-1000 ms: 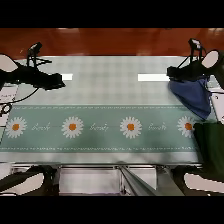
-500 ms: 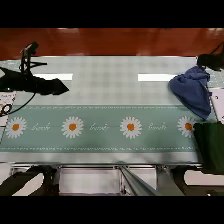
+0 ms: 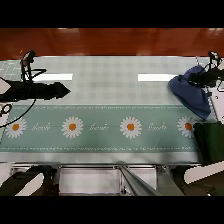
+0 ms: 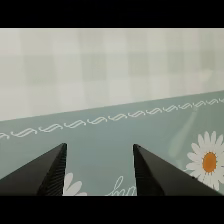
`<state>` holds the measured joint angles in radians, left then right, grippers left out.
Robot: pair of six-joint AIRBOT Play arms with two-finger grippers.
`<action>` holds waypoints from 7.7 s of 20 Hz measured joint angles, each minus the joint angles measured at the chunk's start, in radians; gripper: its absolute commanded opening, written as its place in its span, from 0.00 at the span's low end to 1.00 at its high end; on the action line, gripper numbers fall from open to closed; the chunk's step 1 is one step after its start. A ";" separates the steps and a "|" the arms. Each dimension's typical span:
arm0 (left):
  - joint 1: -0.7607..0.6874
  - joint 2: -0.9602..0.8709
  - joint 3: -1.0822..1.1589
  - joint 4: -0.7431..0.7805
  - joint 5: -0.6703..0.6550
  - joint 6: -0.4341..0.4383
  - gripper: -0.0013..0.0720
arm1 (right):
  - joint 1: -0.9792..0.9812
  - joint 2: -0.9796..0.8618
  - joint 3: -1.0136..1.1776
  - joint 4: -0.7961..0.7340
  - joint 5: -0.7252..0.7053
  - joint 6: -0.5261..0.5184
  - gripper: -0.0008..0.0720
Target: Fold the shirts.
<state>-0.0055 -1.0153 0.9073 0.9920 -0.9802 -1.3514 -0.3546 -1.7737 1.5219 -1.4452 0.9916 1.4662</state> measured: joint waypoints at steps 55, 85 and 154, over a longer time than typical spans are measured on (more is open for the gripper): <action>0.183 0.075 -0.049 -0.048 -0.175 -0.076 0.71 | 0.377 0.626 -0.357 -0.182 0.274 0.248 0.57; -0.085 -0.317 -0.366 -0.629 0.122 0.187 0.04 | 0.121 0.771 -1.071 0.615 0.085 -0.072 0.46; 0.027 -0.396 0.206 -0.001 0.307 -0.042 0.71 | 0.129 0.056 -0.077 0.608 -0.037 -0.080 0.58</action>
<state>0.0219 -1.4109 1.1137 0.9913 -0.6727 -1.3930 -0.2256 -1.7176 1.4452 -0.8371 0.9546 1.3865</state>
